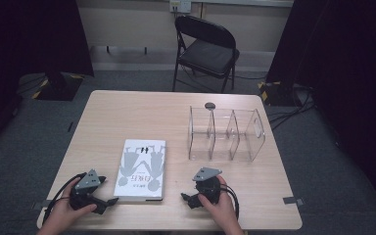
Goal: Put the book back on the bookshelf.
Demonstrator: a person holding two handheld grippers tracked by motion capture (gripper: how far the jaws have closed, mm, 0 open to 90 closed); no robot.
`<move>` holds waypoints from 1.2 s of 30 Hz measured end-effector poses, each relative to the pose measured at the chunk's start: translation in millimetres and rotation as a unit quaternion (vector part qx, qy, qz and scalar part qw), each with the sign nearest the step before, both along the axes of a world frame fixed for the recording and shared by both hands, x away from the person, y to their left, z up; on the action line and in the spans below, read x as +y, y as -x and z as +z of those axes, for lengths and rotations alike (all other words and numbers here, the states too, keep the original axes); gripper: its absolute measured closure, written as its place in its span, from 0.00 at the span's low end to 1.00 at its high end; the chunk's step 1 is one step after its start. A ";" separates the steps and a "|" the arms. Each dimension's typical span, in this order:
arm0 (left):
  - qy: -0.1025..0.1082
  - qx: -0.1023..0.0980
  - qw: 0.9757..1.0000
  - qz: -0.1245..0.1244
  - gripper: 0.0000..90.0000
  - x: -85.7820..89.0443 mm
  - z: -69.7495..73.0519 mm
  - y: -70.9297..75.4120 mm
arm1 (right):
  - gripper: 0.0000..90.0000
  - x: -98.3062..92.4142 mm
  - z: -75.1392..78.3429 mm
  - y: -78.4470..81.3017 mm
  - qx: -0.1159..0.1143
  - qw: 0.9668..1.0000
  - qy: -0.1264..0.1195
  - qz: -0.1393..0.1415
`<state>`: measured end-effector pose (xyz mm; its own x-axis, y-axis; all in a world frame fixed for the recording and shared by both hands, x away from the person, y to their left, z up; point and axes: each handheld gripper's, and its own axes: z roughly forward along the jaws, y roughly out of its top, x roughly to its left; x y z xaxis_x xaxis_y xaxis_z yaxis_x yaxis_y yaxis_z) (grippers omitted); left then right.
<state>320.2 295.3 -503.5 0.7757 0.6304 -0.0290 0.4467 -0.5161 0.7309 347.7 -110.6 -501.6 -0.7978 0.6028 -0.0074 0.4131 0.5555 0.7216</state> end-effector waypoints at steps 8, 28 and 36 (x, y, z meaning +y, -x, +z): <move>-0.001 -0.003 1.000 0.003 0.07 -0.3 -0.1 0.5 | 0.08 0.8 0.2 2.3 0.002 1.000 0.000 0.006; 0.003 -0.010 1.000 0.007 0.17 1.7 1.1 11.2 | 0.31 33.5 17.8 19.0 0.005 0.998 -0.016 0.064; 0.005 -0.011 1.000 0.009 0.18 0.5 1.2 11.9 | 0.32 46.8 11.8 13.7 0.014 0.997 -0.036 0.066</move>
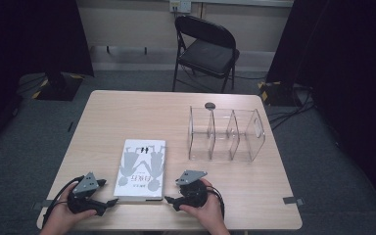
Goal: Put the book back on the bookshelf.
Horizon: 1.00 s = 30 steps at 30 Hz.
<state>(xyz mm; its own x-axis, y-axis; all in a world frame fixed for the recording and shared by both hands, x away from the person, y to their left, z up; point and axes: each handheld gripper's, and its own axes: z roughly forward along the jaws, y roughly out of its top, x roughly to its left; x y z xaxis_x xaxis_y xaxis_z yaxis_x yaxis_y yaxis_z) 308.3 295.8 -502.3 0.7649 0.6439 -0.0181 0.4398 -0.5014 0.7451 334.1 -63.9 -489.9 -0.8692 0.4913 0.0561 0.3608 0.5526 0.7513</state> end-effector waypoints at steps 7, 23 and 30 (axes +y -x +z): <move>-0.011 -0.009 0.999 -0.036 0.34 -8.0 4.1 7.6 | 0.37 10.5 -0.2 7.3 -0.003 0.999 0.026 0.029; -0.008 -0.018 0.999 -0.046 0.53 -25.2 12.9 3.5 | 0.43 13.6 -7.1 14.5 -0.018 0.999 0.023 0.034; -0.006 -0.012 0.999 -0.048 0.53 -24.0 11.8 2.4 | 0.43 14.1 -10.3 15.2 -0.026 0.999 0.009 0.026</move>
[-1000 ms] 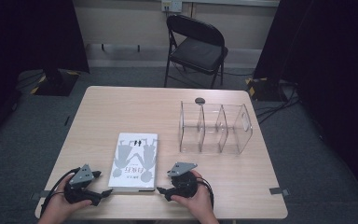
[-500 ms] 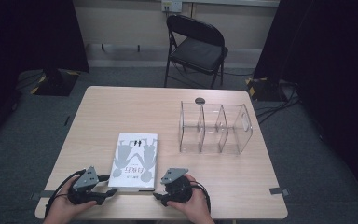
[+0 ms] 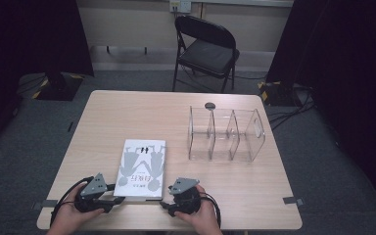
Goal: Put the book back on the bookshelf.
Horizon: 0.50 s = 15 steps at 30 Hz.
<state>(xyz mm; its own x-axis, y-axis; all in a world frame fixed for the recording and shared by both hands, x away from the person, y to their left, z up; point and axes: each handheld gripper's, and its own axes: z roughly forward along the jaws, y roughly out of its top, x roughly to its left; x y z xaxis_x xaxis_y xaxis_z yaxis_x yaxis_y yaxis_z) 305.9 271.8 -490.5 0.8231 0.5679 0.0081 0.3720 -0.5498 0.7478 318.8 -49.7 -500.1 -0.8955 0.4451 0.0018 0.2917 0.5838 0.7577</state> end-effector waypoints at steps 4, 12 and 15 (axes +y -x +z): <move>0.002 0.000 1.000 -0.001 0.53 0.2 -0.2 0.2 | 0.43 1.1 -0.1 -0.4 -0.001 1.000 0.000 0.000; 0.009 0.013 1.000 0.010 0.51 -1.1 -3.9 1.3 | 0.51 11.1 0.3 4.0 -0.001 1.000 -0.002 -0.002; -0.009 0.010 1.000 0.013 0.48 -4.9 -4.5 1.6 | 0.56 9.4 0.3 2.7 -0.001 1.000 -0.004 -0.005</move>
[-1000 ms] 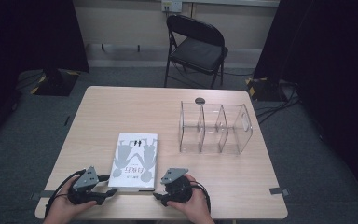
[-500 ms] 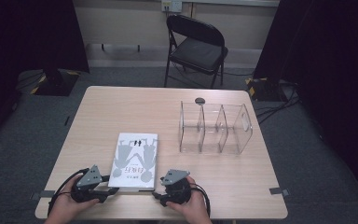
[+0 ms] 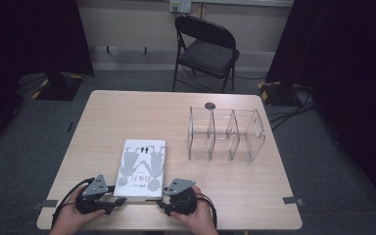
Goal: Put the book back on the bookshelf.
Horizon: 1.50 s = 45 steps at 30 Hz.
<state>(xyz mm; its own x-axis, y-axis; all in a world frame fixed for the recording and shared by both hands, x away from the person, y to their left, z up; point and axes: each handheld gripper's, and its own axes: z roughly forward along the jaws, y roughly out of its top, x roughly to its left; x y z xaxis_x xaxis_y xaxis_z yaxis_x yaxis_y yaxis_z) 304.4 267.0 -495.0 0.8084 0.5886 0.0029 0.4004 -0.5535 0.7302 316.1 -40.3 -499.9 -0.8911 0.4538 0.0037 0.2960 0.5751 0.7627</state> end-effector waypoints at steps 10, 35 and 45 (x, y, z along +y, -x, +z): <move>-0.018 0.002 1.000 0.004 0.52 -4.0 6.5 0.0 | 0.57 0.1 0.1 0.3 -0.004 1.000 0.001 -0.001; 0.008 -0.017 1.000 0.011 0.56 -2.6 31.2 3.2 | 0.26 6.7 -0.6 0.9 -0.012 1.000 0.015 0.006; 0.014 -0.017 1.000 0.012 0.58 -2.1 33.9 3.4 | 0.20 11.0 3.6 3.4 -0.031 0.999 0.032 -0.001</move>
<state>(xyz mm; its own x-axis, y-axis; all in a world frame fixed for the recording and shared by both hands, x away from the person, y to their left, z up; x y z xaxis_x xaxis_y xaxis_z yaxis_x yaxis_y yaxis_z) 301.0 264.8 -461.1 0.7941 0.6077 0.0129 0.3881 -0.5232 0.7587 312.8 -29.3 -496.3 -0.8874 0.4538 -0.0812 0.2508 0.6229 0.7410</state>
